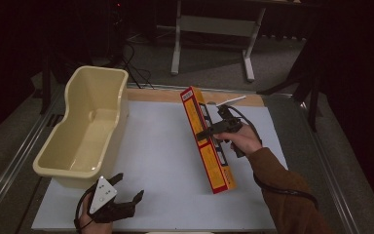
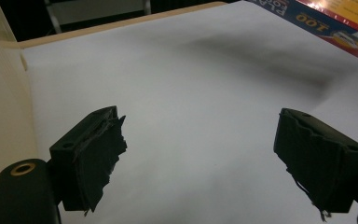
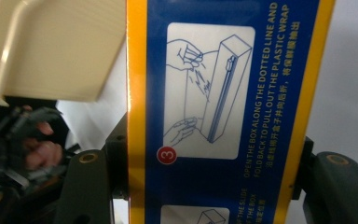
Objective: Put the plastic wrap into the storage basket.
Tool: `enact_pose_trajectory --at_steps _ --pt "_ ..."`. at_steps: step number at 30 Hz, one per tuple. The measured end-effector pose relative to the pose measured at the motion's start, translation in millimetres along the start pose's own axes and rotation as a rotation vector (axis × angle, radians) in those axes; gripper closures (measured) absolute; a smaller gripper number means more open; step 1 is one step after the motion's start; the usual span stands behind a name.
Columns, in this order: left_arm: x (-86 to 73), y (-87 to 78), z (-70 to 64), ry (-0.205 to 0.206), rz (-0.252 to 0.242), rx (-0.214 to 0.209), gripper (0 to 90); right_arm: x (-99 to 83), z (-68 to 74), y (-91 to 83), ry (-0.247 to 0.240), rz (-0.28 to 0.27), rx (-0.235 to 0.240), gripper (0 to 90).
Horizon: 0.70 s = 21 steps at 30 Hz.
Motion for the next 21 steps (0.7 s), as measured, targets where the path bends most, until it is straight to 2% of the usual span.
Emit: enact_pose_trajectory --at_steps 8,21 --pt "0.1 -0.1 0.0 0.000 -0.001 0.000 15.3 8.1 10.7 1.4 0.022 -0.049 0.071 39.8" --pt "0.5 -0.1 -0.5 0.000 -0.004 -0.001 15.2 19.5 28.4 0.0 0.039 -0.132 0.128 39.8"
Point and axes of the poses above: each handheld gripper's, and its own axes: y roughly forward along the jaws, x roughly out of its top, z roughly to its left, the point moved 7 cm from there along y, roughly forward along the jaws, and after that the axes turned 13 degrees about z, right-handed, at the moved point
